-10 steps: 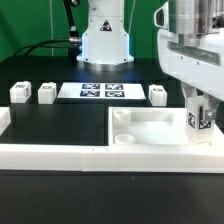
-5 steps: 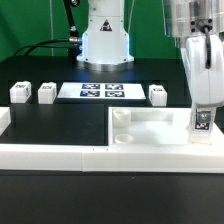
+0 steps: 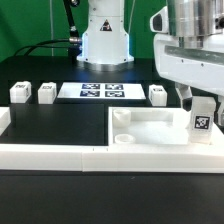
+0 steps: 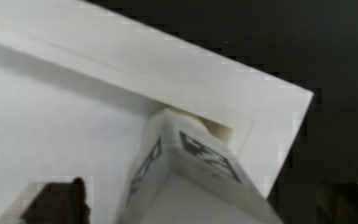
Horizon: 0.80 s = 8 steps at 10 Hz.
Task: Assemble square table
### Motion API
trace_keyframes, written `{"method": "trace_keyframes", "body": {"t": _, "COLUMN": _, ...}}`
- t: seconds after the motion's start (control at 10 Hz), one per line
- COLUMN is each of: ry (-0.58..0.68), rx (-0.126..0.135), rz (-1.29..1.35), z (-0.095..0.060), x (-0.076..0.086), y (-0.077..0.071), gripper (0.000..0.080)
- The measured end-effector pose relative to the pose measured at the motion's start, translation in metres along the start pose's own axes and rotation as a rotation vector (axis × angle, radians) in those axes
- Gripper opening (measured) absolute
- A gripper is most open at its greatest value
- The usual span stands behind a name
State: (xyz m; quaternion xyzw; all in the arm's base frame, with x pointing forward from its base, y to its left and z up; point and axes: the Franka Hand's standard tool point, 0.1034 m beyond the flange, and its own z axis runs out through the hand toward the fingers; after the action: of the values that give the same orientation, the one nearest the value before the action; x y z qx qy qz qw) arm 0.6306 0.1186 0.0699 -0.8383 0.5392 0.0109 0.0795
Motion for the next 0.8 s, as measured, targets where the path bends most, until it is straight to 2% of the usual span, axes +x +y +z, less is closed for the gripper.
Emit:
{"method": "trace_keyframes", "body": {"t": 0.3, "ry": 0.002, "rx": -0.001, "rz": -0.196, "z": 0.0, "x": 0.0005, "y": 0.0002, "gripper": 0.0649}}
{"method": "trace_keyframes", "body": {"t": 0.4, "ry": 0.021, "rx": -0.023, "rz": -0.462, "z": -0.0018, "x": 0.0011, "y": 0.0001, "gripper": 0.0649}}
{"method": "trace_keyframes", "body": {"t": 0.6, "ry": 0.027, "rx": -0.045, "rz": -0.846, "z": -0.0009, "x": -0.0008, "y": 0.0007, "gripper": 0.0649}}
{"method": "trace_keyframes", "body": {"t": 0.8, "ry": 0.027, "rx": -0.043, "rz": -0.817, "z": -0.0009, "x": -0.0003, "y": 0.0007, "gripper": 0.0649}}
